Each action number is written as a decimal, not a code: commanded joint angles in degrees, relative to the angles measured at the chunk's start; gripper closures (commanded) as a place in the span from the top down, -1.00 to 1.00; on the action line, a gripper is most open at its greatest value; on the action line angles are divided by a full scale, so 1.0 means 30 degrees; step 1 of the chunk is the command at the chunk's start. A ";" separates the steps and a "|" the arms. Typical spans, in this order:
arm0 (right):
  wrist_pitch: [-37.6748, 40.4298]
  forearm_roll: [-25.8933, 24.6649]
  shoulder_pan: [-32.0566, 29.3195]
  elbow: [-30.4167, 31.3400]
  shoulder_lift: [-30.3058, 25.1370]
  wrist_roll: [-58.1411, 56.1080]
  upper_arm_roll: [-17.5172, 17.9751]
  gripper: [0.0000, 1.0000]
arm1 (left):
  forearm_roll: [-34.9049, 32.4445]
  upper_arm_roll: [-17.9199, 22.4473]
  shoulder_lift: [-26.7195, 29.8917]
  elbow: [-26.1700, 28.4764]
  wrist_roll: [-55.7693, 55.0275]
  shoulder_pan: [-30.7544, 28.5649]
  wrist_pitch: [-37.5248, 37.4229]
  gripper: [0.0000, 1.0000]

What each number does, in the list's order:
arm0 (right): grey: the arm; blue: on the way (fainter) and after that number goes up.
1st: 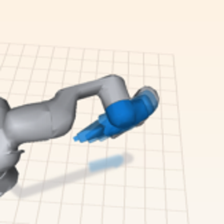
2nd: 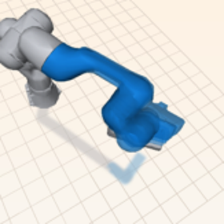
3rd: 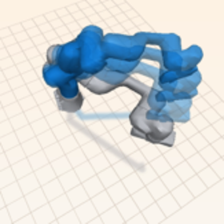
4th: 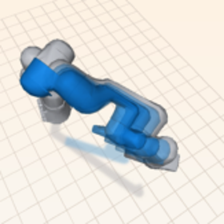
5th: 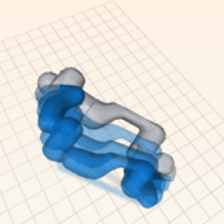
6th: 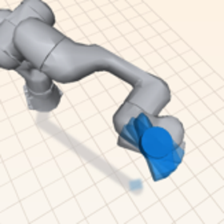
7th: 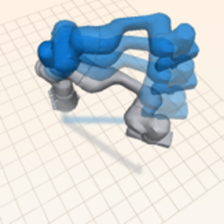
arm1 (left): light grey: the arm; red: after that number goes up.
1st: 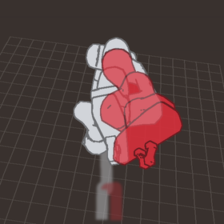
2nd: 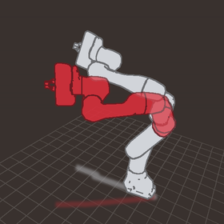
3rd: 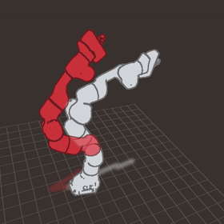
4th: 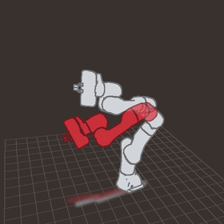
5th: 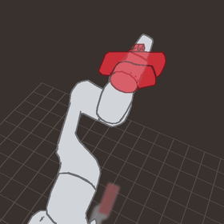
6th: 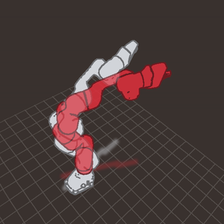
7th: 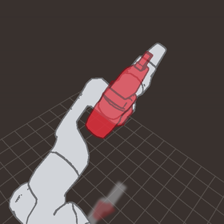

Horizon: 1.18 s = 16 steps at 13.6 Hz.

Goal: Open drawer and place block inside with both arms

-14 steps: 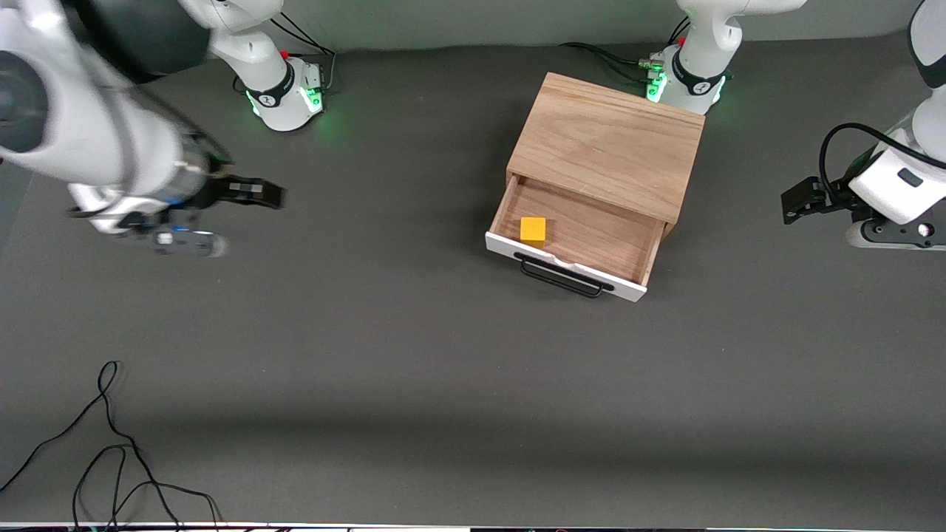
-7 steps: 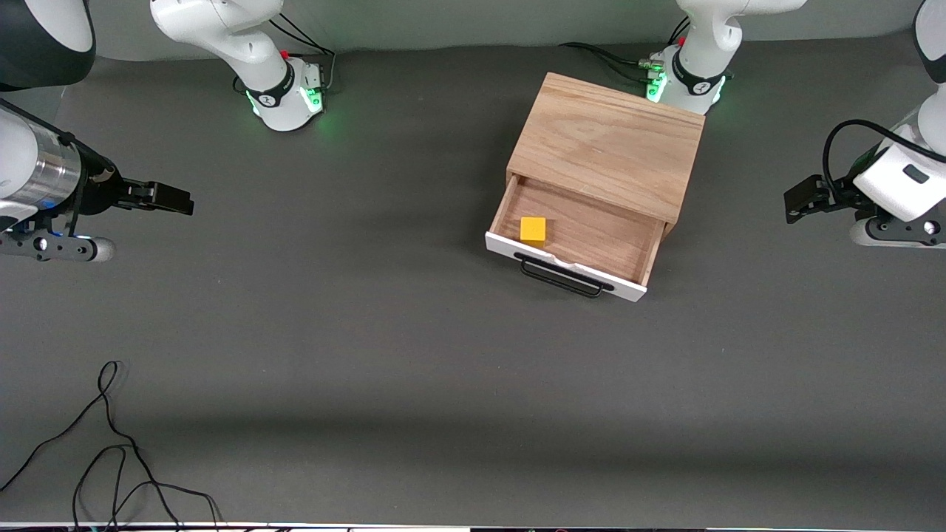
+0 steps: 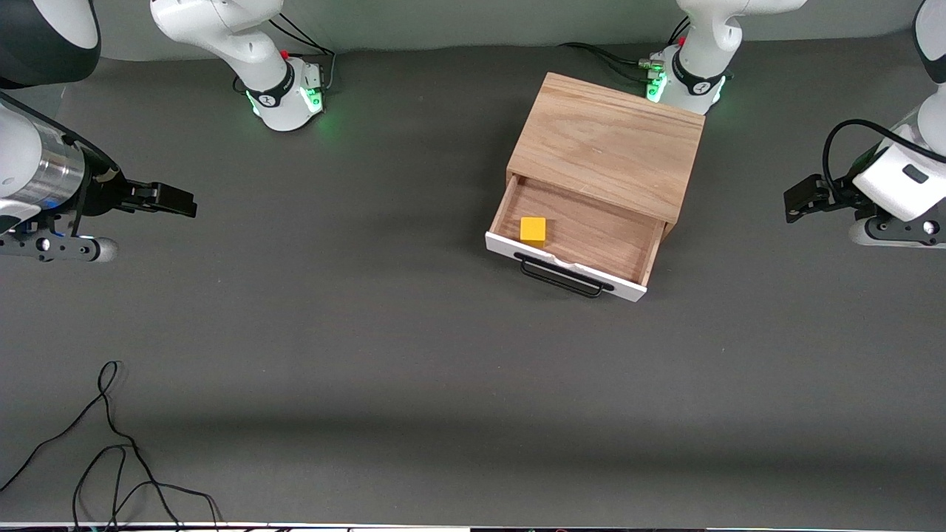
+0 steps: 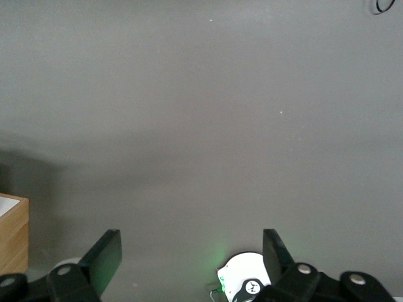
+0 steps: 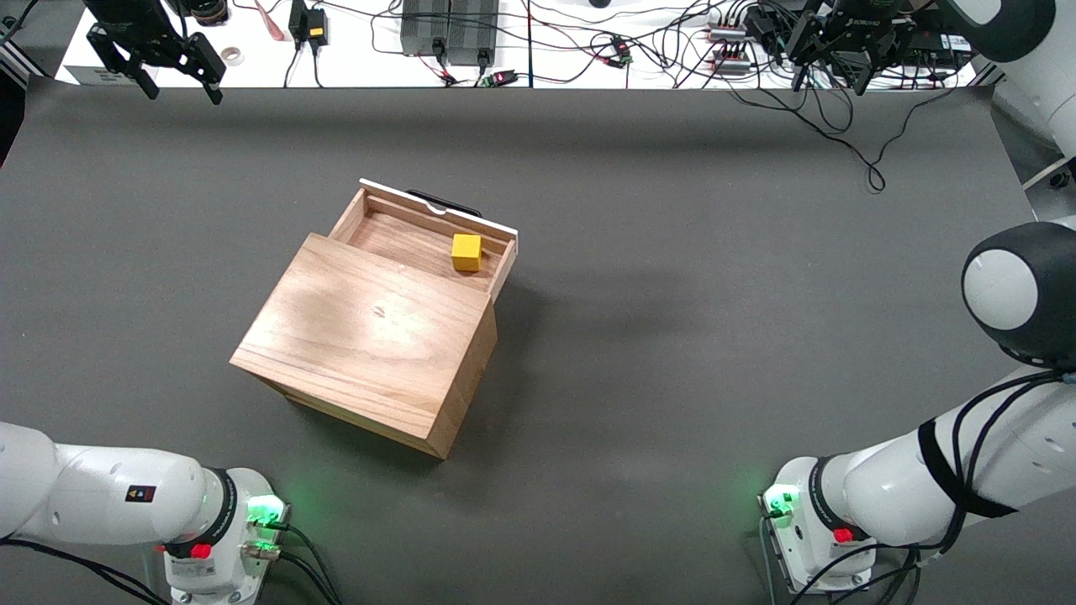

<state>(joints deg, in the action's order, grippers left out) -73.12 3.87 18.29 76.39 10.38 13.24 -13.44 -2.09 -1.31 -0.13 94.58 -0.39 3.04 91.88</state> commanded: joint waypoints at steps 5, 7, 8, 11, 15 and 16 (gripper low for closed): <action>-0.0324 0.0146 -0.5098 0.1167 -0.1260 -0.0310 0.4303 0.99 | 0.0286 -0.0089 0.0044 -0.0267 0.0363 -0.0133 -0.0394 1.00; -0.1721 0.0116 -0.5217 0.2624 -0.2601 -0.1299 0.4304 0.99 | 0.0432 -0.0089 0.0044 -0.0238 0.0363 -0.0162 -0.0394 1.00; -0.2920 0.0116 -0.5421 0.3910 -0.3566 -0.2089 0.4304 0.99 | 0.0433 -0.0089 0.0044 -0.0267 0.0363 -0.0162 -0.0394 1.00; -0.4249 0.0116 -0.5891 0.5503 -0.4834 -0.3998 0.4304 0.99 | 0.0433 -0.0089 0.0044 -0.0267 0.0363 -0.0162 -0.0394 1.00; -0.5274 -0.0060 -0.5891 0.4952 -0.4514 -0.4760 0.4304 0.99 | 0.0404 -0.0089 0.0073 -0.0267 0.0363 -0.0133 -0.0423 1.00; -0.5276 -0.0088 -0.5891 0.4368 -0.4136 -0.4763 0.4304 0.99 | 0.0433 -0.0089 0.0073 -0.0267 0.0363 -0.0133 -0.0423 1.00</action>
<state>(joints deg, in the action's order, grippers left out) -87.79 3.93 1.36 90.79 -2.68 1.07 -1.18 -1.44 -1.32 -0.13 94.58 -0.34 3.03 91.88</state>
